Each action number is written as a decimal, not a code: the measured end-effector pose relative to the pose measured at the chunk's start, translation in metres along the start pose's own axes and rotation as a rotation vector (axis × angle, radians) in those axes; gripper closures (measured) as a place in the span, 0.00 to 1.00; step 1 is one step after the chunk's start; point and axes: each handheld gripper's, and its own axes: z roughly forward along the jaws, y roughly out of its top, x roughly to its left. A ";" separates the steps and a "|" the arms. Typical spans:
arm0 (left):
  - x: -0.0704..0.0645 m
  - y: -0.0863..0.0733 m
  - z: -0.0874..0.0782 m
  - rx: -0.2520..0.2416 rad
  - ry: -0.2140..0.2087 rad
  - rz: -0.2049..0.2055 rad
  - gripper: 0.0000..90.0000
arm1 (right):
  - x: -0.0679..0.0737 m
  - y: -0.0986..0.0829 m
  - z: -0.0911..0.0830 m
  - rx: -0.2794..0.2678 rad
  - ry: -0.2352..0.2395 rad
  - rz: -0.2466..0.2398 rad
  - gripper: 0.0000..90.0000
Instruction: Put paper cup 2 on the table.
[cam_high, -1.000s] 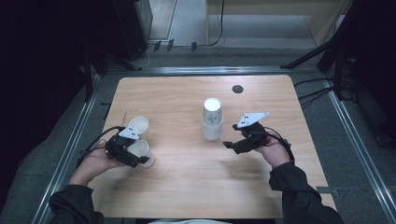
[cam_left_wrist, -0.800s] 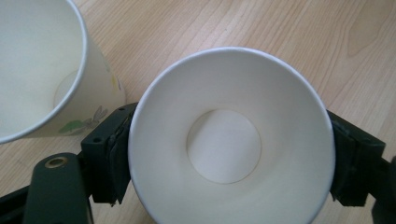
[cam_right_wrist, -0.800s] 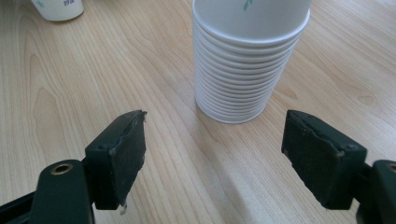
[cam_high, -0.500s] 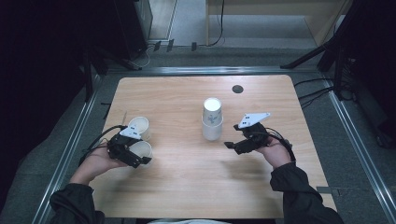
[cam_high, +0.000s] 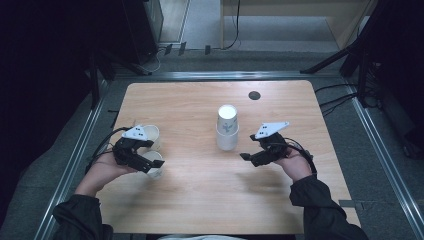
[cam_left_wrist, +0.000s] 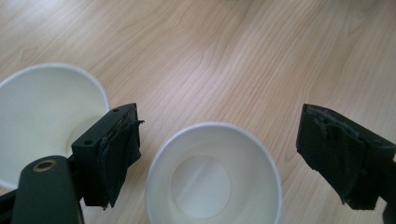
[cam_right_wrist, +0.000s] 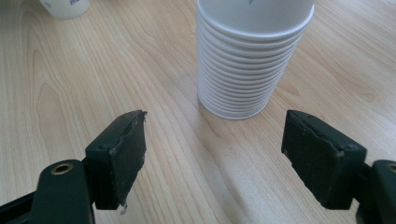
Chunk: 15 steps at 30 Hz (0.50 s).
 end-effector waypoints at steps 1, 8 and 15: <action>-0.001 0.002 0.000 -0.001 -0.004 0.005 0.15 | 0.000 -0.001 -0.001 -0.001 -0.001 -0.008 0.25; -0.009 0.022 0.008 -0.026 -0.052 0.037 0.15 | 0.003 -0.006 -0.005 -0.003 -0.005 0.009 0.25; -0.018 0.037 0.019 -0.054 -0.090 0.075 0.16 | 0.006 -0.013 -0.010 0.003 -0.015 0.012 0.25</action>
